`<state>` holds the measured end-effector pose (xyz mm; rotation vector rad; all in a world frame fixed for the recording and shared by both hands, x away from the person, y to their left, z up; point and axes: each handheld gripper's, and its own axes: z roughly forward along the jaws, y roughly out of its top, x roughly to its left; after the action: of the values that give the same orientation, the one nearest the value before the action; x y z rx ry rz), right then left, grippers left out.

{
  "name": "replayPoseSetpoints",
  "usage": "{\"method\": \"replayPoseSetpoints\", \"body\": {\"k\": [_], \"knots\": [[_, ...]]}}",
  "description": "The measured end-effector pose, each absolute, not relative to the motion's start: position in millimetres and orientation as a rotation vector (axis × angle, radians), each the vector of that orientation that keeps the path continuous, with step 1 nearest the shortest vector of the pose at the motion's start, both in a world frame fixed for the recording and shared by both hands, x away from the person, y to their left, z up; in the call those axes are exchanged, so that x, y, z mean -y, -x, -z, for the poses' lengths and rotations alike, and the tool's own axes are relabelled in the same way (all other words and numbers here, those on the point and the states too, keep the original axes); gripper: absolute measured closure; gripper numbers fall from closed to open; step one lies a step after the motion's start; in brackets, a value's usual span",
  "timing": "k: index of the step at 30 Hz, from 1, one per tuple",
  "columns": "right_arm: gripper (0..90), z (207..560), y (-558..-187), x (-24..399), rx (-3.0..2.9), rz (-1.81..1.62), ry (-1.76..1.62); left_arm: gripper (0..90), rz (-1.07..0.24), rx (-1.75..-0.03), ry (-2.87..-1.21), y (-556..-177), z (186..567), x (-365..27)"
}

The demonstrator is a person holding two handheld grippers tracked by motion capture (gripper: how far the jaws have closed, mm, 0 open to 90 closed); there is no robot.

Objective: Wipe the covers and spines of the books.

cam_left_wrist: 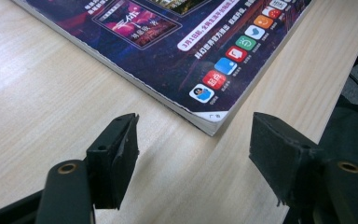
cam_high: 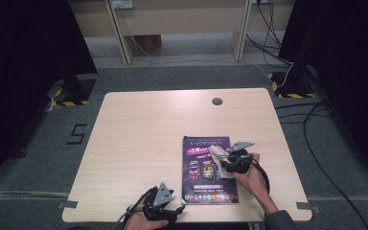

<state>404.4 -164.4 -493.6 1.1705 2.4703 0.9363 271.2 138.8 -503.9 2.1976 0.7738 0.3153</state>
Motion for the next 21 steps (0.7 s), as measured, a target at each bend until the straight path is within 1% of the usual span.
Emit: {"method": "replayPoseSetpoints", "body": {"k": [6, 11, 16, 21], "knots": [[75.7, 493, -405, 177, -2.442, -0.913, -1.195, 31.8, -0.312, -0.771, -2.2, -271, 504, -139], [75.7, 492, -398, 177, -2.444, -0.895, -1.179, 31.8, -0.317, -0.779, -2.188, -273, 503, -141], [75.7, 493, -391, 167, -2.483, -0.917, -1.149, 31.8, -0.311, -0.774, -2.195, -272, 504, -140], [75.6, 494, -386, 148, -2.539, -0.952, -1.078, 31.8, -0.312, -0.776, -2.196, -272, 503, -140]]}}
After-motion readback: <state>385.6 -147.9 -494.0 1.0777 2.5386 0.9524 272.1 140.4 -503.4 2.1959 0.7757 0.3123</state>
